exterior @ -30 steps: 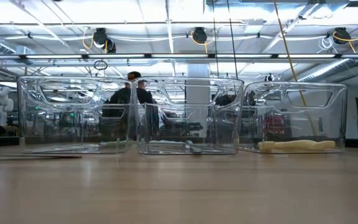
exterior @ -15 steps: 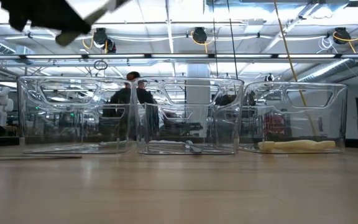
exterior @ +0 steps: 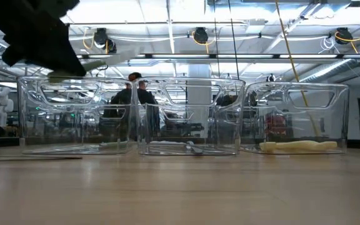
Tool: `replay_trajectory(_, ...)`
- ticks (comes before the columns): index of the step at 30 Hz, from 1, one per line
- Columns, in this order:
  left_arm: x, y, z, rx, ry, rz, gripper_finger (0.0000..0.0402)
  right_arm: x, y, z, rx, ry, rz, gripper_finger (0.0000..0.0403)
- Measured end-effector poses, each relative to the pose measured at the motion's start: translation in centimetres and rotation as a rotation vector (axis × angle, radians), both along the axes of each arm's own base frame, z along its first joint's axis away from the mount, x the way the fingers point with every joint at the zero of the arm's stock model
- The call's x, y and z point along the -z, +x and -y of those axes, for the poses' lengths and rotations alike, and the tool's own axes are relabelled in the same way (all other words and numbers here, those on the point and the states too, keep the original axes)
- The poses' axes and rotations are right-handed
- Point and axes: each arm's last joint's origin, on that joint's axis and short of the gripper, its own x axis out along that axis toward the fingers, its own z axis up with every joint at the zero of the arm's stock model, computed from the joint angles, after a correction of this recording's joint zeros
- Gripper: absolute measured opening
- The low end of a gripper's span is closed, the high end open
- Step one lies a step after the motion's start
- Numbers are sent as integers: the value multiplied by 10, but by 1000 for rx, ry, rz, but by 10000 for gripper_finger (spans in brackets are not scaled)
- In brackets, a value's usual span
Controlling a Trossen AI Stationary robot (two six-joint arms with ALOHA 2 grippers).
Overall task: Sort silverware by color (type)
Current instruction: Put the bottom green knife into the left transparent bin
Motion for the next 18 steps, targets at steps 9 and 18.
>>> replay_trajectory(9,3,10,-20,-87,-133,-77,55,0,0,0,-1,-2,-1,122)
replay_trajectory(18,17,18,-24,-165,-181,-117,57,0,-1,-1,-8,0,-3,122)
